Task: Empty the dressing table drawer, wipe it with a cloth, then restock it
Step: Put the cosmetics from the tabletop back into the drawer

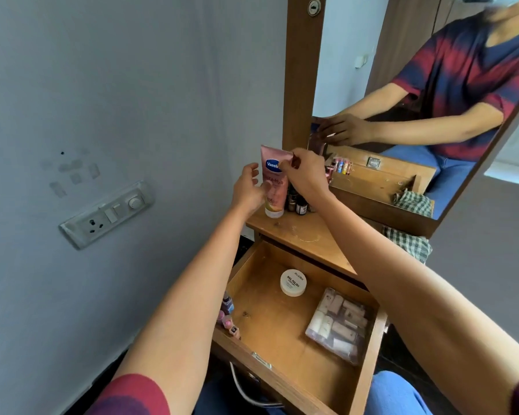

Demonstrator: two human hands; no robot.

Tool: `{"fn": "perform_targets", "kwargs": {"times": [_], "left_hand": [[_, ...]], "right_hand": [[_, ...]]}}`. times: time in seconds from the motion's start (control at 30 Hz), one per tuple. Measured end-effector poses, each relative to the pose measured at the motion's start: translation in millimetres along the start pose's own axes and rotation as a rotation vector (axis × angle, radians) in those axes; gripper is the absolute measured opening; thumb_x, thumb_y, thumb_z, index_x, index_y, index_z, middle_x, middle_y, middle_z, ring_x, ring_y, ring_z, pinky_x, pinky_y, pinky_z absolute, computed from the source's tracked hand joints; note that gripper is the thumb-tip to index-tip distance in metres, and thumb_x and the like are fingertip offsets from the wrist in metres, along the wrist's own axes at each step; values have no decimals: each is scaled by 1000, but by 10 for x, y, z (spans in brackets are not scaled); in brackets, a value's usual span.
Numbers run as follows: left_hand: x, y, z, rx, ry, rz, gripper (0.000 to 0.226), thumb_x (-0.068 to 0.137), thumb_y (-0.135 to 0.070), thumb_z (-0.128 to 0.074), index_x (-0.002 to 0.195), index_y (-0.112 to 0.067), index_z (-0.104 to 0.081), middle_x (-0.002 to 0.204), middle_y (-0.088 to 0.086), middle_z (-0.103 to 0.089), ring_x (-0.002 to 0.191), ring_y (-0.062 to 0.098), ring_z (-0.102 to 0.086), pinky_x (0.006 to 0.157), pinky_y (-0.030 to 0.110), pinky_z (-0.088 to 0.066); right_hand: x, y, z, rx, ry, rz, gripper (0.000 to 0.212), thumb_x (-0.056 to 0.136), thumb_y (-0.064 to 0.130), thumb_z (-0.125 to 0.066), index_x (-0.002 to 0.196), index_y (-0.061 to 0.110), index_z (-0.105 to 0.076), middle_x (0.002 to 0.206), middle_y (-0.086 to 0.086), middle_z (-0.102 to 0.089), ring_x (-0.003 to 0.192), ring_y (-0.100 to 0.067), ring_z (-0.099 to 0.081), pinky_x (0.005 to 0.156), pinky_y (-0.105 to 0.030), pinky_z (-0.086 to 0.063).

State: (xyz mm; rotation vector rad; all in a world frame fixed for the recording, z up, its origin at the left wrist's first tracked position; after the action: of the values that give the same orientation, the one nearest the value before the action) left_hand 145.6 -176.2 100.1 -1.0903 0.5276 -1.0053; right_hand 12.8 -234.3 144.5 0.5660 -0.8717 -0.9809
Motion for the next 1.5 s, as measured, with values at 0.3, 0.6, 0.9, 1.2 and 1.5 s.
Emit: {"fn": "perform_targets", "kwargs": {"times": [0.3,0.6,0.9,1.2,1.5], "left_hand": [[-157,179,41,-147,-3,38,44,81,-30,-74,117,-15,-54,114,-2,-62,104,15,-59,88,32,-52],[-816,351,114,-529,34,240,23,86,-22,-68,106,-17,-57,101,8,-70,82,18,-69,63,28,-57],[-1607,881,94,-410,99,537,49,84,-31,-71,121,-11,-45,111,6,-61,102,20,-63,71,30,-56],[-1896,1058,193,225,32,281,37,88,-38,-60,117,-18,-51,108,1,-60,95,18,-59,72,33,-54],[-1989,985,84,297,69,258,28,87,-40,-61,108,-23,-56,95,-8,-61,98,17,-59,92,41,-50]], "right_hand": [[-106,12,91,60,127,88,8,89,18,-65,87,9,-65,83,-6,-69,79,-20,-68,72,-34,-58],[-705,-156,100,132,507,-39,36,81,22,-75,115,16,-62,97,3,-70,87,-11,-68,78,-25,-57],[-1697,-629,66,0,825,-160,45,77,25,-78,117,19,-59,108,-6,-65,97,-20,-63,89,-40,-54],[-2569,-1012,36,-279,1113,-281,45,82,22,-73,123,16,-55,113,-4,-60,101,-23,-60,84,-39,-54],[-2864,-1066,-118,-548,1172,-130,39,83,31,-68,115,16,-53,94,5,-53,88,-17,-51,60,-24,-35]]}}
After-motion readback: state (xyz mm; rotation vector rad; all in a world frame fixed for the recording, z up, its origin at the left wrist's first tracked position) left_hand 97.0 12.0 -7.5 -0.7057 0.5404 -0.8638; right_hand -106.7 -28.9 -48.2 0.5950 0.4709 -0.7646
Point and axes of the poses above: each hand's wrist, its own x-axis towards the middle knuckle, its own z-axis out of the back of the hand, y = z × x, the point moved 6 cm from there along x, towards the middle knuckle
